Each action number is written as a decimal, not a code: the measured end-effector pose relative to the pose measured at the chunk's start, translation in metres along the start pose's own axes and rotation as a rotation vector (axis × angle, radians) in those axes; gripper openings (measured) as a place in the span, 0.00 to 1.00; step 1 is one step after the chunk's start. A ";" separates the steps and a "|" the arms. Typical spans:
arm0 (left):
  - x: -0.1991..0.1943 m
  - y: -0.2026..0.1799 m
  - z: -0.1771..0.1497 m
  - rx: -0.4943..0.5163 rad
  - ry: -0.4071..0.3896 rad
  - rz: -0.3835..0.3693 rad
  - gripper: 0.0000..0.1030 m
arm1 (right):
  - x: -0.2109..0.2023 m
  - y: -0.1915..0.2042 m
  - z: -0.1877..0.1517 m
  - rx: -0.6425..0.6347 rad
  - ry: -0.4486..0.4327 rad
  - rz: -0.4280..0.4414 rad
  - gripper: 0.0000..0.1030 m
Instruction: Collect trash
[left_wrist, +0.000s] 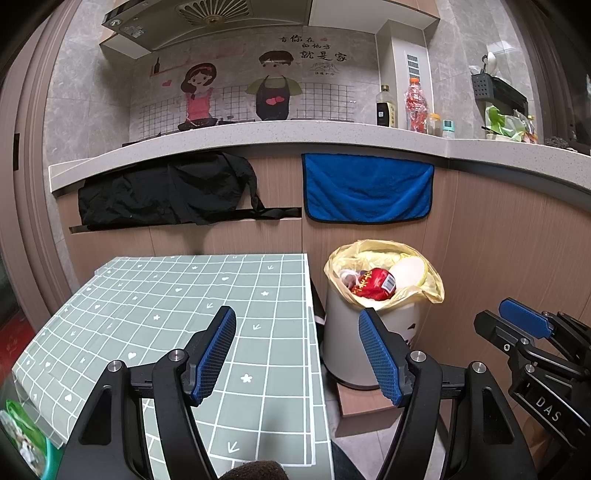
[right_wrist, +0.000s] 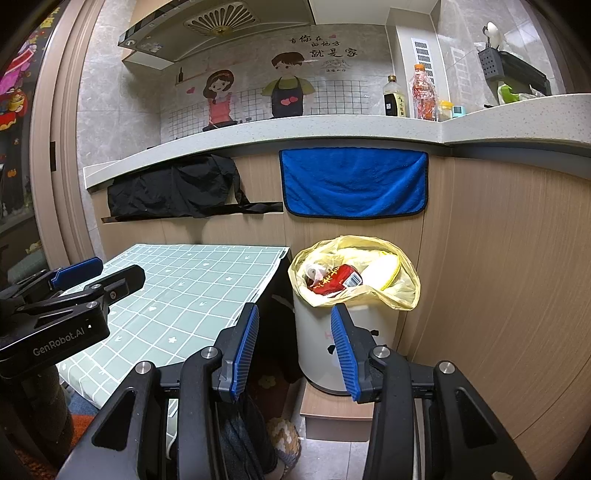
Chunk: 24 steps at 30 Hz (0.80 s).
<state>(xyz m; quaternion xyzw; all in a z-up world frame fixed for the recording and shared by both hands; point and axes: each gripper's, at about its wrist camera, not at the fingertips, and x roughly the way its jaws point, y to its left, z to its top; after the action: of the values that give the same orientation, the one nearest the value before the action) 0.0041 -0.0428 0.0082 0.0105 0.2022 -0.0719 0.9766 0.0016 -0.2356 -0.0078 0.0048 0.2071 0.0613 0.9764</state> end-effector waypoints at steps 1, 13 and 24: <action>0.000 0.000 0.000 -0.001 0.000 0.001 0.68 | 0.000 0.000 0.000 0.000 0.001 0.000 0.37; 0.001 0.006 0.001 0.015 0.001 -0.023 0.68 | -0.004 -0.005 0.002 0.005 -0.009 -0.014 0.38; 0.006 0.017 0.003 0.028 0.015 -0.055 0.68 | -0.005 -0.010 0.004 0.007 -0.016 -0.024 0.39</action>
<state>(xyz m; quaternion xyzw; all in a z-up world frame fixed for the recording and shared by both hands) 0.0134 -0.0272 0.0081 0.0193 0.2087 -0.1014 0.9725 -0.0001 -0.2460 -0.0029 0.0064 0.1998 0.0488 0.9786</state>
